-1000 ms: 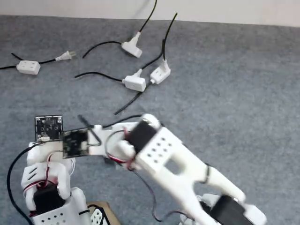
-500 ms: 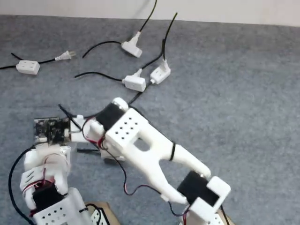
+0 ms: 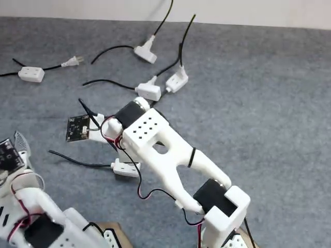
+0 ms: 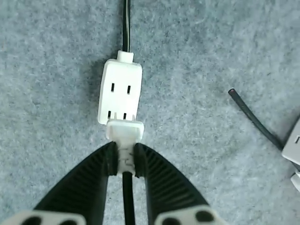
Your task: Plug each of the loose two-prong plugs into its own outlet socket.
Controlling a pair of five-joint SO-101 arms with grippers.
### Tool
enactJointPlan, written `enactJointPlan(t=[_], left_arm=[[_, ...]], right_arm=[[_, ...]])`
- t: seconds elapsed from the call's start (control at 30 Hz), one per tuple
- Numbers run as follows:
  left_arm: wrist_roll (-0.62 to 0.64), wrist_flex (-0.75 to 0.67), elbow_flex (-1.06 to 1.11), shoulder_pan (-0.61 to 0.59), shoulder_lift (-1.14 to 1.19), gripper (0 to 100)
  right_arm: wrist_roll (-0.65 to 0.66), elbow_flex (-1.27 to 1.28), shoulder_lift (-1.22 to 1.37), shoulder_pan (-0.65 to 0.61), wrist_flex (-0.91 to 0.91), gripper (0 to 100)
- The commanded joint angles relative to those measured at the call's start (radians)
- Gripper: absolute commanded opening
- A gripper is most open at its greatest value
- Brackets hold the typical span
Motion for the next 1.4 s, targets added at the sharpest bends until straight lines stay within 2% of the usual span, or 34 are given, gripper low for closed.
enactJointPlan(t=[0.0,0.23,0.53,0.7,0.83,1.17,1.3,1.37], left_arm=[[0.023,0.109,-0.140,-0.001,0.104,32],[0.023,0.103,-0.205,-0.068,0.338,32],[0.020,-0.014,-0.107,-0.094,0.341,32],[0.017,-0.020,-0.081,-0.087,0.351,32],[-0.009,-0.044,0.039,-0.094,0.343,32],[-0.021,-0.459,0.323,-0.114,0.340,32],[-0.020,-0.738,0.460,-0.114,0.340,32],[-0.020,-0.802,0.466,-0.114,0.343,32]], right_arm=[[-0.014,-0.039,-0.012,0.013,-0.013,0.7],[-0.040,-0.039,-0.012,0.010,-0.019,0.7],[-0.048,-0.041,-0.012,-0.013,0.033,0.7],[-0.048,-0.039,-0.012,-0.013,0.047,0.7],[-0.048,-0.039,-0.012,-0.013,0.047,0.7],[-0.040,-0.039,-0.010,-0.013,0.044,0.7],[-0.040,-0.044,0.028,-0.012,0.042,0.7],[-0.041,-0.048,0.062,-0.010,0.042,0.7]])
